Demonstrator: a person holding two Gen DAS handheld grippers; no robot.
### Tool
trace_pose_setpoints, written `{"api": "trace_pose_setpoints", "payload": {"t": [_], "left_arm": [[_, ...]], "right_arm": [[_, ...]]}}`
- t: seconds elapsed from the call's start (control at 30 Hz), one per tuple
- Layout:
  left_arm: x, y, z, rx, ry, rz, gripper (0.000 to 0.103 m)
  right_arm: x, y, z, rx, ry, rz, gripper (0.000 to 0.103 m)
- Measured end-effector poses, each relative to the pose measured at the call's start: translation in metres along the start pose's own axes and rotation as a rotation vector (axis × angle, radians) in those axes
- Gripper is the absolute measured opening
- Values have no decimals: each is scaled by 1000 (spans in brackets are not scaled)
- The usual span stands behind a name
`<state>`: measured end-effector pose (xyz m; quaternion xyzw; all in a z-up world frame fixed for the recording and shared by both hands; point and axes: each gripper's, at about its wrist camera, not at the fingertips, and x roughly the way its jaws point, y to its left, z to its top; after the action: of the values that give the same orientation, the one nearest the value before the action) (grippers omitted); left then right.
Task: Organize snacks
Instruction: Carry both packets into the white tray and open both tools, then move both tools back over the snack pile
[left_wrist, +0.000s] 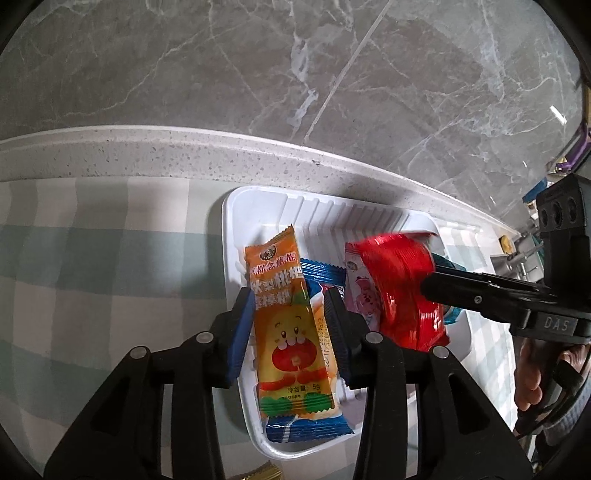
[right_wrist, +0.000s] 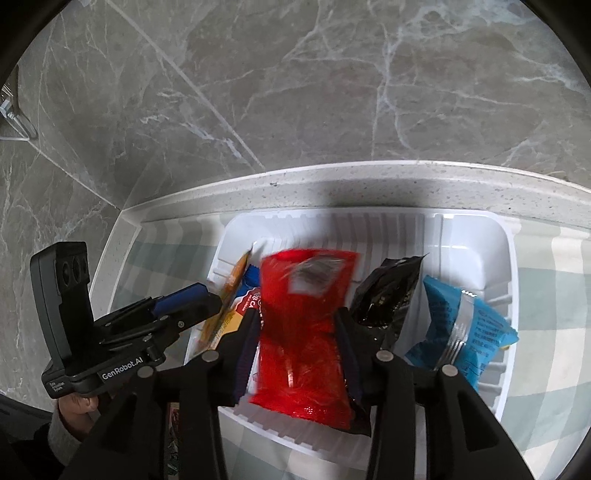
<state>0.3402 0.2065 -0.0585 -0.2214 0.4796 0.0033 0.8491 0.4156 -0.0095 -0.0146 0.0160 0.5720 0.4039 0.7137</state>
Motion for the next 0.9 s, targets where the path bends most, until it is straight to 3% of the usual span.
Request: {"api": "trace_pose_setpoints", "payload": {"t": [0.43,0.9], "left_arm": [[-43,3,-13,27,-35,3,37],[-100,1,-71,71,-22,8,38]], "right_arm": [[-41,15,-17,-38,-69,-21,53],[-86,41,-94,-52,-90,-1,57]]}}
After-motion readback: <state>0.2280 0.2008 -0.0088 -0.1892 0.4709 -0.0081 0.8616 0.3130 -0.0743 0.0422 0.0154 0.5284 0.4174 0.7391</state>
